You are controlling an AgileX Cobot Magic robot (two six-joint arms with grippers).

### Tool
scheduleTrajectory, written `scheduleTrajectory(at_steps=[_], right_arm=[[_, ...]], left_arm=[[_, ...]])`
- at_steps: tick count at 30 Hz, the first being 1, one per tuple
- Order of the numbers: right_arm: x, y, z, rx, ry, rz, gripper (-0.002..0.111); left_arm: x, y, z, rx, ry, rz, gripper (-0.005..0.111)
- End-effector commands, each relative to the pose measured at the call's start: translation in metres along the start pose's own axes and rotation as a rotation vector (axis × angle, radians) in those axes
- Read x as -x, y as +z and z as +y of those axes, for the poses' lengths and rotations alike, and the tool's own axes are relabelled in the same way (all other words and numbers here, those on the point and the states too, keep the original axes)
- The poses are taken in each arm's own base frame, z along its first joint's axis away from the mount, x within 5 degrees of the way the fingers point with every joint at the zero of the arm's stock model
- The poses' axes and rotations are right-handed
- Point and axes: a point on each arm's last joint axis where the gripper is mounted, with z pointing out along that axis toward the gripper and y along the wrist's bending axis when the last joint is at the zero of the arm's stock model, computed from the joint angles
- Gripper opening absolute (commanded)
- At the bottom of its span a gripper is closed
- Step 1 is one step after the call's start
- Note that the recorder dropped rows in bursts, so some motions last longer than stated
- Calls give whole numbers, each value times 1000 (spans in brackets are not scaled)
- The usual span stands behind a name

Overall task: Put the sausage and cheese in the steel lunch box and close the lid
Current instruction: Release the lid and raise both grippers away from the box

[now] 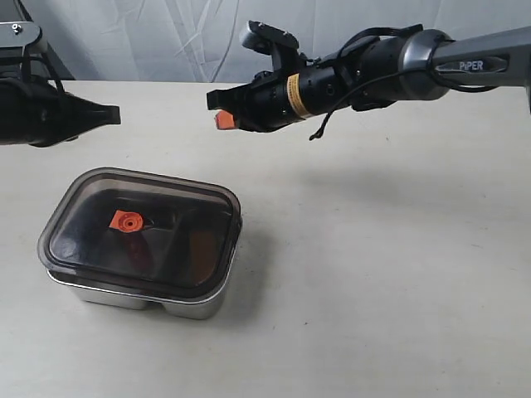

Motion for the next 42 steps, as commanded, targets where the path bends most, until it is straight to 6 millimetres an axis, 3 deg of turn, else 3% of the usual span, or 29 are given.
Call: scheduleTrajectory(at_steps=[1,8,14,18,32,37,42], right_arm=[[1,-8,-11,14,26,5,-1],[2,-11,-13,38,34,15,-1],[2,-11,-13,34,31,13,-1],[2,-11,-13,34,31,13,-1],[1,-11,-12,45,31,19,-1],[-1,-8,-15,37,36,23,-1],[-31,16,-32,87,105,130,-1]], left_arm=[[-3,22,2,-41,-42,54,0],[-12,47,1,-55,-86,120,0],[-16,49,-3,-106,-63,148,0],[-19,47,-9,-176,-50,185,0],[-36,42,-5,-139,35,374,0],[-26,32,-6,-139,53,326,0],[-9,12,-9,-145,96,251,0]])
